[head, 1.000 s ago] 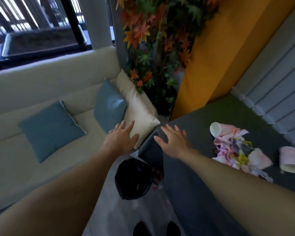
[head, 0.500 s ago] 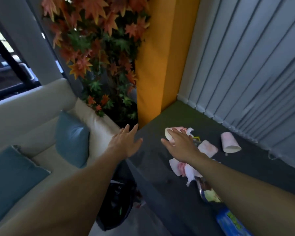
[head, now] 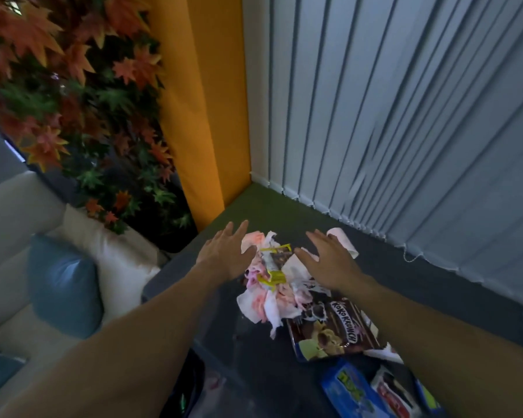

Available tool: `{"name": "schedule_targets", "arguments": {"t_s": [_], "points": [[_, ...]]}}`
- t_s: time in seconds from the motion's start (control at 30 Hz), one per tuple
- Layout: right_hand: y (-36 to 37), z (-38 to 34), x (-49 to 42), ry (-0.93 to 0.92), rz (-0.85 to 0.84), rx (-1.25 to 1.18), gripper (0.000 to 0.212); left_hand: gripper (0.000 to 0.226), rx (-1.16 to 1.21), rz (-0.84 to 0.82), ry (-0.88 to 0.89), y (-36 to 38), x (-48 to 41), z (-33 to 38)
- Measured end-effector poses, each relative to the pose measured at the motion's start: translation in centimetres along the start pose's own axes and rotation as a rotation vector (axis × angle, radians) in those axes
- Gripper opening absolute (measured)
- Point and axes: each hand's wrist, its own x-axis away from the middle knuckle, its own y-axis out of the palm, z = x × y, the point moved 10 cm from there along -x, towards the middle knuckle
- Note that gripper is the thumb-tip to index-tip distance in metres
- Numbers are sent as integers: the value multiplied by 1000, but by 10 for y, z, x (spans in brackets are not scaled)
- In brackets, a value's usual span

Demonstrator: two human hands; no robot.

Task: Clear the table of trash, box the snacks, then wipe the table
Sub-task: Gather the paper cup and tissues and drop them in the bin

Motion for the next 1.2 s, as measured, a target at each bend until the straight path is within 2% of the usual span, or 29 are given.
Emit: {"name": "schedule_targets", "arguments": {"t_s": [0.27, 0.57, 0.73, 0.9, 1.1, 1.2], "points": [[11, 40, -3, 47, -5, -48, 64, 72, -45, -35, 3, 22, -22, 15], [41, 52, -23, 167, 10, -44, 63, 67, -43, -107, -43, 46, -66, -21], [63, 49, -35, 202, 13, -92, 62, 64, 84, -193, -61, 68, -91, -47], [84, 50, -44, 252, 4, -97, 62, 50, 184, -219, -4, 82, -110, -55], [90, 51, -43, 276, 28, -86, 68, 33, 384, -89, -36, 74, -130, -62], [86, 59, -39, 322, 65, -113, 60, 27, 427, 5, -49, 60, -135, -58]]}}
